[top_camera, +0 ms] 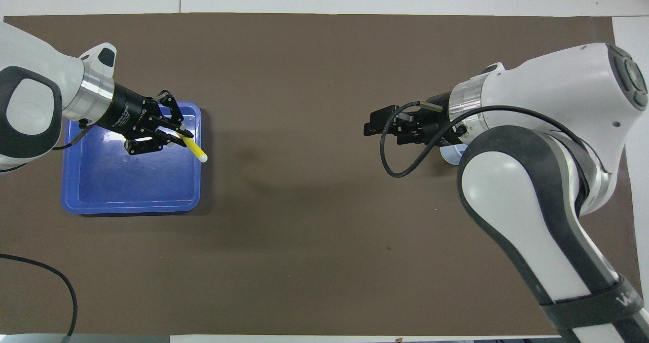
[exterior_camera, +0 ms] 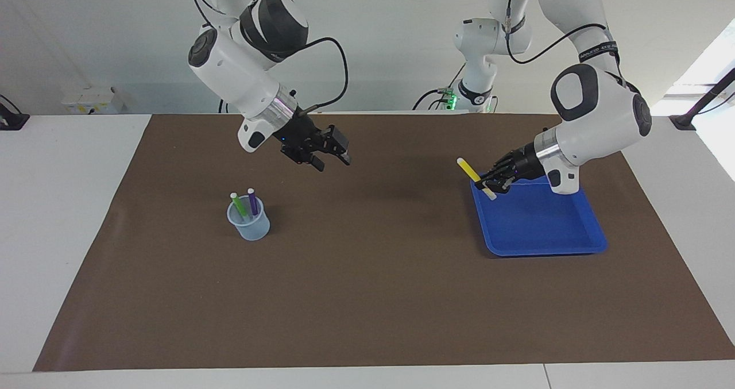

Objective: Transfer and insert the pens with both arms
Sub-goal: 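Lift the yellow pen with the left gripper while the right gripper grasps it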

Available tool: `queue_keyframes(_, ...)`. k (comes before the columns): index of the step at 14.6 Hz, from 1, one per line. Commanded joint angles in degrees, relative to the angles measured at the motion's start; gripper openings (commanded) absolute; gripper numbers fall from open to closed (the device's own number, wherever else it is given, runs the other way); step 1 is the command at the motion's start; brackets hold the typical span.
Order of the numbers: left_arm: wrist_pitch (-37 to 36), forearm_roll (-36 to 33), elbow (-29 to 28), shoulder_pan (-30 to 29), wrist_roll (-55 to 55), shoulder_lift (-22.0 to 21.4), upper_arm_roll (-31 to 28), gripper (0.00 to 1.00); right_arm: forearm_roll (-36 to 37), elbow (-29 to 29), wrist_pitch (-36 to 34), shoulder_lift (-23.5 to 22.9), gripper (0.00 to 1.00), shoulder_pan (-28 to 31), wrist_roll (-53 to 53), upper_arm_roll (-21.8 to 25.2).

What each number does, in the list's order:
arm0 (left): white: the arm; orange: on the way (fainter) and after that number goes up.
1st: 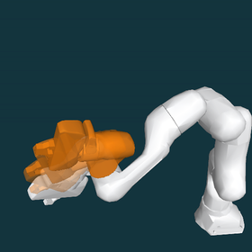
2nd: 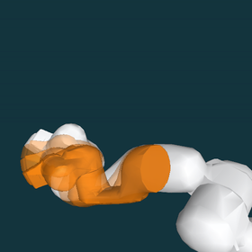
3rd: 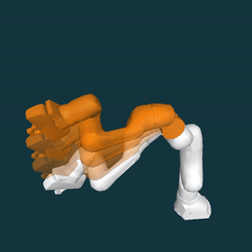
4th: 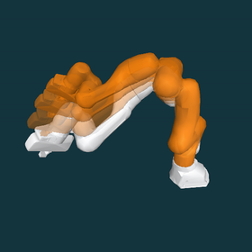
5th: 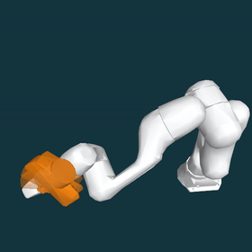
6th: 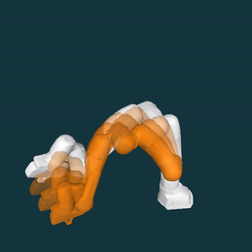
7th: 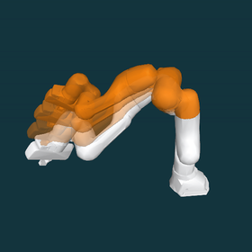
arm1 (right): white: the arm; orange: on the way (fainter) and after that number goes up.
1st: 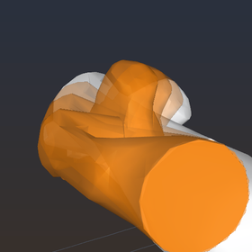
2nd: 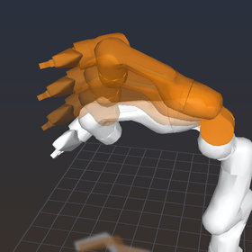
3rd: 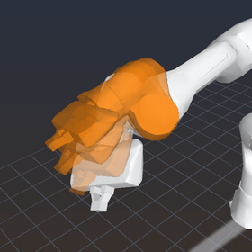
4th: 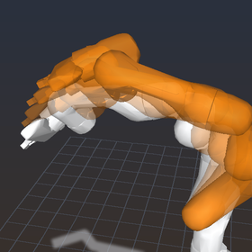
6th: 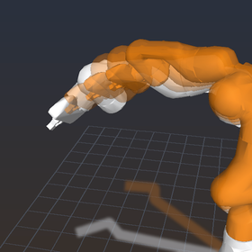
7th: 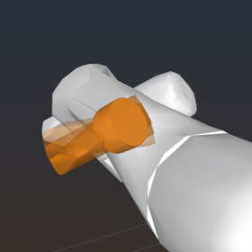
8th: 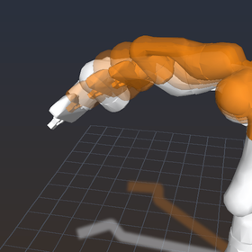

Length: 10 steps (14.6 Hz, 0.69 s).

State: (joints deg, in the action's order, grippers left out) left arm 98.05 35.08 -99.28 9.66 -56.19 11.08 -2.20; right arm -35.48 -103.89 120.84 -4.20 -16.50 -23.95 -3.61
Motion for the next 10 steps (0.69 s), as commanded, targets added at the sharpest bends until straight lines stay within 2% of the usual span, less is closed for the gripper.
queue_keyframes(1,-0.4,7.0,-3.9,1.3,-8.3,-2.7,-0.3,0.0,-1.3,0.0,2.8,1.0,0.8,-2.8,-9.1,-0.1)
queue_keyframes(5,0.7,13.2,-9.5,3.5,-13.2,-6.2,-0.3,0.0,-4.1,0.0,3.4,2.2,0.8,-4.7,-12.0,-0.1)
queue_keyframes(8,5.9,16.4,-15.7,6.6,-14.2,-10.8,-0.3,0.0,-3.3,0.0,3.8,2.4,0.8,-6.2,-12.9,-0.2)
queue_keyframes(10,10.0,18.1,-19.3,9.2,-14.3,-13.4,-0.2,0.0,-3.1,-0.8,7.6,2.5,0.8,-8.5,-13.2,-0.2)
